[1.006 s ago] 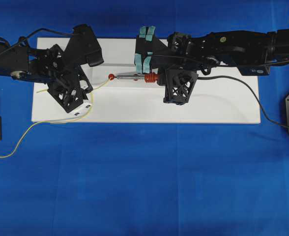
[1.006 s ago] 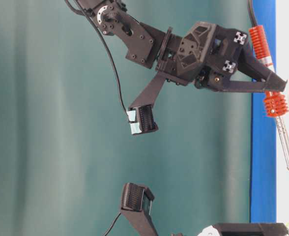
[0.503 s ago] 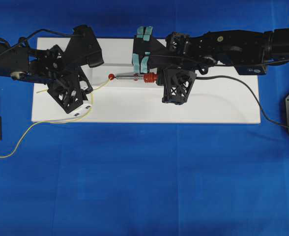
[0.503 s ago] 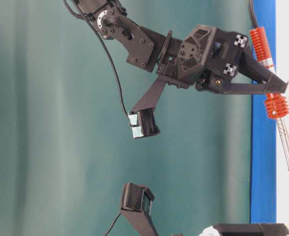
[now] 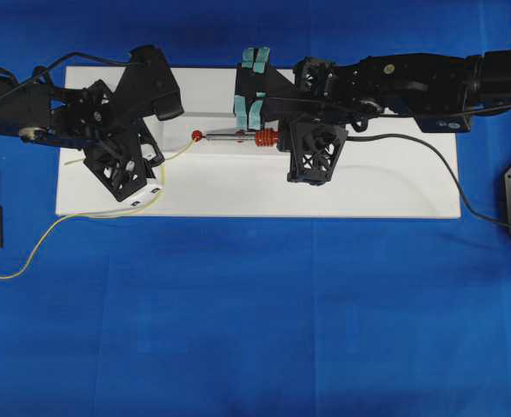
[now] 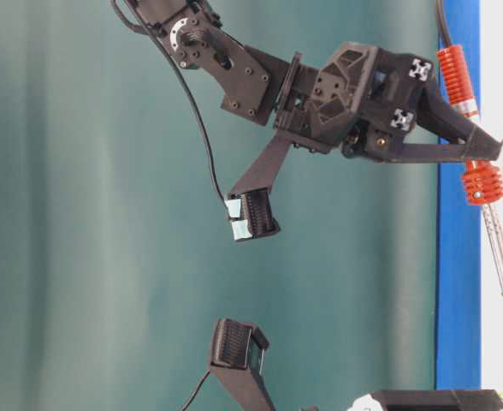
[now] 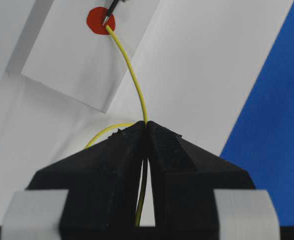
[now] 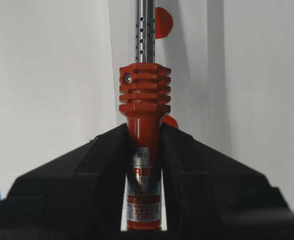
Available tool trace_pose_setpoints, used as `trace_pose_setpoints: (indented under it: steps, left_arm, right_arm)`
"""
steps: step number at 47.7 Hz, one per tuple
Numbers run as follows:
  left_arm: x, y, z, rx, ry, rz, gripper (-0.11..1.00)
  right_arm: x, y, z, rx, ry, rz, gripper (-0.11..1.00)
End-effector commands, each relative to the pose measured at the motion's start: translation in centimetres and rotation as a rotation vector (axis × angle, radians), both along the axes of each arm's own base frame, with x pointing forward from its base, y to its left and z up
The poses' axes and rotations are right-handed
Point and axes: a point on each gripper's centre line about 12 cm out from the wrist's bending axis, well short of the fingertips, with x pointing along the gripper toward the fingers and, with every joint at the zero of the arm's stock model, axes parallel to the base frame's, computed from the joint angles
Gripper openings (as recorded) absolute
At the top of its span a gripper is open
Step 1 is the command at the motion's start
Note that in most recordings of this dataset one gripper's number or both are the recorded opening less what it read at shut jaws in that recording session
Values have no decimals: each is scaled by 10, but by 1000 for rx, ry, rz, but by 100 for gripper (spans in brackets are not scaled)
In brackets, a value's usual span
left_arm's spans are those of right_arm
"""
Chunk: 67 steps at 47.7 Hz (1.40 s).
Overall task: Touch the tip of the soldering iron to the tip of the solder at the mark.
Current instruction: 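Hold the iron tip against the wire tip at the left red dot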
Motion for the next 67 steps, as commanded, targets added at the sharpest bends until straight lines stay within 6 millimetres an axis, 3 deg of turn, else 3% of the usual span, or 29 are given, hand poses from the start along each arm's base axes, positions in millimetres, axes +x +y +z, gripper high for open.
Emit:
trace_pose_setpoints:
  steps: [1, 57, 67]
  left_arm:
    - [4, 0, 8, 5, -29, -4, 2]
    - [5, -1, 10, 6, -35, -5, 2]
    - [-3, -2, 18, 5, -24, -7, 2]
  right_arm:
    - [6, -2, 13, -11, -40, 0, 8]
    - [6, -1, 12, -10, -37, 0, 8]
    - [6, -1, 12, -10, -38, 0, 8]
